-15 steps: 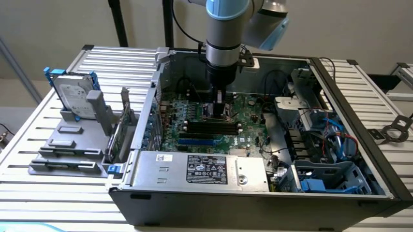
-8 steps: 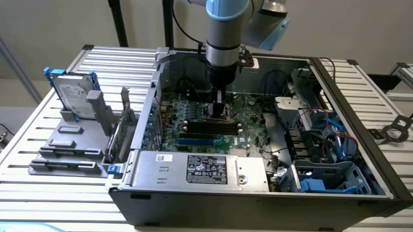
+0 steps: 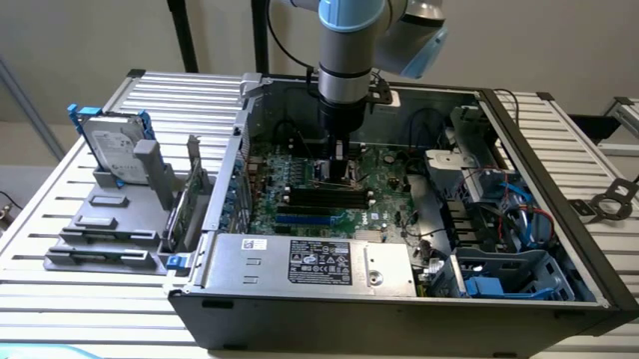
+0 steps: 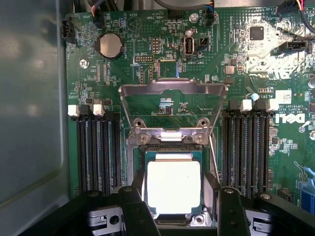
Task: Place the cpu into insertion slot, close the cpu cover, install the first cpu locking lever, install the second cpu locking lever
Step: 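Place the cpu into insertion slot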
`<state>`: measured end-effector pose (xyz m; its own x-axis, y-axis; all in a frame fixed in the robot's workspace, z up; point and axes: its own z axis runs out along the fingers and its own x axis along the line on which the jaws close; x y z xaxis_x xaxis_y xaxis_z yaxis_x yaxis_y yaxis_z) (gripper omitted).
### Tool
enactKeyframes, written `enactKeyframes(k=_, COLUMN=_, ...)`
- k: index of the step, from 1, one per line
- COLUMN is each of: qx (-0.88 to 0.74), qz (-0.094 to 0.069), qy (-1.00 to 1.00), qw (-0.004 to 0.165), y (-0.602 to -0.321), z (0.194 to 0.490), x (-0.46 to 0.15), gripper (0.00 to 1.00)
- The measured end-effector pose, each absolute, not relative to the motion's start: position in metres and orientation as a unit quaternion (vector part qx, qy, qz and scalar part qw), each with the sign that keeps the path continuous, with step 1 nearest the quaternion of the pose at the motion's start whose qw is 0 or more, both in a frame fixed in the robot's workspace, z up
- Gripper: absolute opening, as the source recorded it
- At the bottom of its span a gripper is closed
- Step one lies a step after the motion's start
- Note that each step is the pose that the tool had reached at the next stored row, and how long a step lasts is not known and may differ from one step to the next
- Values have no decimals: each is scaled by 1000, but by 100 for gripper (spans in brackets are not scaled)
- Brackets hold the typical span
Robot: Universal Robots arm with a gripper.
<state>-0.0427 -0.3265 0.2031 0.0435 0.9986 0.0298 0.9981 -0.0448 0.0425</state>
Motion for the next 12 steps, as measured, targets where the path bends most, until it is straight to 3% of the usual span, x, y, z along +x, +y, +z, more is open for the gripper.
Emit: enactKeyframes(k=12, qx=722, qz=23, qy=691, qw=7, y=-323, z=200, x=-42, gripper=55)
